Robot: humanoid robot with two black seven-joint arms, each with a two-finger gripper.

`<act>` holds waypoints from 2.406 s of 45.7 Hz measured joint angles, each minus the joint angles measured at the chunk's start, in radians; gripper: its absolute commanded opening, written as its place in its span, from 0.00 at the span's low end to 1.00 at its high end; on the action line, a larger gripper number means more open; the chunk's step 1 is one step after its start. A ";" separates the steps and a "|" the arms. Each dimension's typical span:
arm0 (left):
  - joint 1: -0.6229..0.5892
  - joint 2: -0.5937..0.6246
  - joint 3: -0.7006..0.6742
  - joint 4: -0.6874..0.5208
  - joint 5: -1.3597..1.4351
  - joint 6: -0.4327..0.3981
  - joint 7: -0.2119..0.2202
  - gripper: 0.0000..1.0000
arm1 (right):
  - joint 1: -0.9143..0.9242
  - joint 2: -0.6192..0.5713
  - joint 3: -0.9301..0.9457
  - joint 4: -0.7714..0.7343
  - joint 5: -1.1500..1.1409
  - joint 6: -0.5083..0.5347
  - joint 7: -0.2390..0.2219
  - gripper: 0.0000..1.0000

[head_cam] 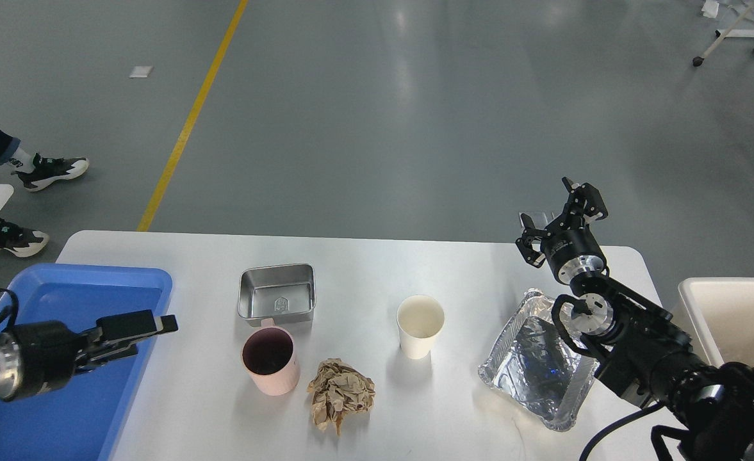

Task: Tidy desktop
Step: 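Swing the left arm out over the blue bin, then reach the left gripper toward the pink mug, then grasp the pink mug rim with the left gripper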

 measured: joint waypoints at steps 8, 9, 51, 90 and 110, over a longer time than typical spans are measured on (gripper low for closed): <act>-0.013 0.164 -0.005 -0.004 0.062 -0.140 -0.005 0.98 | 0.001 -0.002 0.000 0.000 0.000 0.000 0.000 1.00; -0.016 0.186 -0.008 -0.004 0.073 -0.157 -0.007 0.98 | 0.001 -0.002 0.000 0.000 0.000 0.000 0.000 1.00; -0.228 0.536 -0.125 0.017 0.222 -0.530 -0.065 0.98 | 0.001 -0.003 0.000 0.003 0.000 0.000 -0.001 1.00; -0.152 -0.314 -0.130 0.204 0.229 -0.371 0.284 0.98 | -0.013 -0.021 0.000 0.005 0.001 0.000 -0.002 1.00; -0.095 -0.483 -0.132 0.324 0.229 -0.327 0.313 0.98 | -0.015 -0.024 0.000 0.002 0.001 0.003 -0.002 1.00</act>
